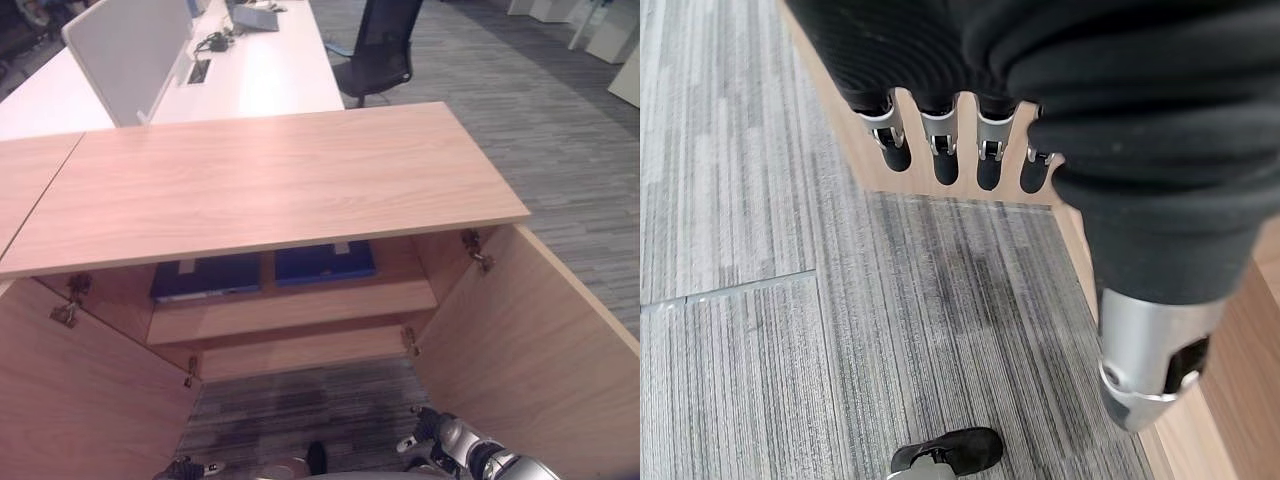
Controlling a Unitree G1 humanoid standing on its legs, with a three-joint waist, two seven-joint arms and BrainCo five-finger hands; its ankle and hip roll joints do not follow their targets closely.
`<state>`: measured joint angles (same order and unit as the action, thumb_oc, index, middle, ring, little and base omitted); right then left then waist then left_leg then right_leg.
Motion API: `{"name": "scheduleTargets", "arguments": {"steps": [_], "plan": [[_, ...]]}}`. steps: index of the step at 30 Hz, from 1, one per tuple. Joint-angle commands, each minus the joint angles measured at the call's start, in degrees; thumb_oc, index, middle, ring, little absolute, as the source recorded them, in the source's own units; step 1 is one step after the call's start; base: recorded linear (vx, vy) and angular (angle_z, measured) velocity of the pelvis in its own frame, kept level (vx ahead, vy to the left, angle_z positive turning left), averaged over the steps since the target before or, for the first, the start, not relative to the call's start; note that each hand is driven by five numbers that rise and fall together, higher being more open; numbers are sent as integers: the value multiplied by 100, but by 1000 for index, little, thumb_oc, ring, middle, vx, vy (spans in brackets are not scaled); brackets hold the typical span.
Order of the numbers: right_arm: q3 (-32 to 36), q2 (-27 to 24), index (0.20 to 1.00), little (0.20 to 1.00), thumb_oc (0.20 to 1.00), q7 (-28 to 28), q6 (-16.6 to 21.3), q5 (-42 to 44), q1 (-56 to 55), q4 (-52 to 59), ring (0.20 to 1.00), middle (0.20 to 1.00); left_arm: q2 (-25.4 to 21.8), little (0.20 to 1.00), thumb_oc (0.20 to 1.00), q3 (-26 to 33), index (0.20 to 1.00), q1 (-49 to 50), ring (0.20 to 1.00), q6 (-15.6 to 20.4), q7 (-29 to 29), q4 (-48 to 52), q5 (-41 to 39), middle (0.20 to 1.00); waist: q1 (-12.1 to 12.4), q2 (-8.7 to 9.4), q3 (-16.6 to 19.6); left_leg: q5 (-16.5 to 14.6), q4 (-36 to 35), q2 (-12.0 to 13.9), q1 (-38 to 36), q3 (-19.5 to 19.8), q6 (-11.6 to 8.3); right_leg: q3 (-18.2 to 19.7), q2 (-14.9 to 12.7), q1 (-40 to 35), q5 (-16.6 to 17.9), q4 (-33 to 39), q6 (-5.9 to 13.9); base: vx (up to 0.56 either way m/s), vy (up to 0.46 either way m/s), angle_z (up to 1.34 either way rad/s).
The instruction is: Put the empty folder in the office cabinet
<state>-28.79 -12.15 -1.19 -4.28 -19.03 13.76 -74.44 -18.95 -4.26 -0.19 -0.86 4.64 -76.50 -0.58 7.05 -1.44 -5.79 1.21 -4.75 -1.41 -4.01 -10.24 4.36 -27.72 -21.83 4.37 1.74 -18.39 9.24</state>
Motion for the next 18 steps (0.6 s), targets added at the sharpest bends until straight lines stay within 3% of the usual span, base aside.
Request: {"name": "scheduleTargets", "arguments": {"steps": [1, 3, 4, 6, 7, 18], "plan": [[140, -120, 1000, 1000, 1000, 65, -60, 306, 72, -218, 1000, 1000, -140, 1000, 1000, 225, 1000, -133, 1000, -19, -27, -426, 113, 1000, 117, 173, 124, -527, 144, -202, 228, 173, -234, 274, -109, -330, 172, 381, 192, 30, -81, -32], [220, -142, 1000, 1000, 1000, 62, -65, 338, 2, -249, 1000, 1000, -127, 1000, 1000, 229, 1000, -102, 1000, -3, -30, -446, 110, 1000, 136, 231, 195, -533, 141, -219, 247, 85, -266, 202, -40, -541, 155, 643, 233, -5, -110, -37], [305, -141, 1000, 1000, 1000, 74, -83, 404, -15, -286, 1000, 1000, -80, 1000, 1000, 248, 1000, -76, 1000, -4, -32, -447, 75, 1000, 175, 312, 248, -478, 175, -190, 329, -26, -309, 164, 195, -663, 52, 1162, 284, -38, -192, -46], [332, -154, 1000, 1000, 1000, 91, -82, 456, -28, -291, 1000, 1000, -49, 1000, 1000, 284, 1000, -51, 1000, -2, -23, -456, 40, 1000, 160, 327, 293, -452, 147, -171, 340, -65, -329, 189, 289, -685, 45, 1374, 304, -2, -194, -54], [395, -176, 1000, 1000, 1000, 113, -89, 543, -116, -308, 1000, 1000, 12, 1000, 1000, 307, 1000, 4, 1000, -12, -24, -471, -1, 1000, 92, 332, 359, -409, 93, -75, 290, -135, -382, 315, 504, -733, 34, 1643, 261, -13, -190, -47], [760, -274, 1000, 1000, 1000, 227, -46, 959, -666, -489, 1000, 1000, 332, 1000, 1000, 118, 1000, -79, 1000, -5, -19, -491, -74, 1000, -363, 369, 407, -68, 34, 462, 344, -314, -652, 547, 1150, -777, -40, 2296, -53, -11, -176, -19]]}}
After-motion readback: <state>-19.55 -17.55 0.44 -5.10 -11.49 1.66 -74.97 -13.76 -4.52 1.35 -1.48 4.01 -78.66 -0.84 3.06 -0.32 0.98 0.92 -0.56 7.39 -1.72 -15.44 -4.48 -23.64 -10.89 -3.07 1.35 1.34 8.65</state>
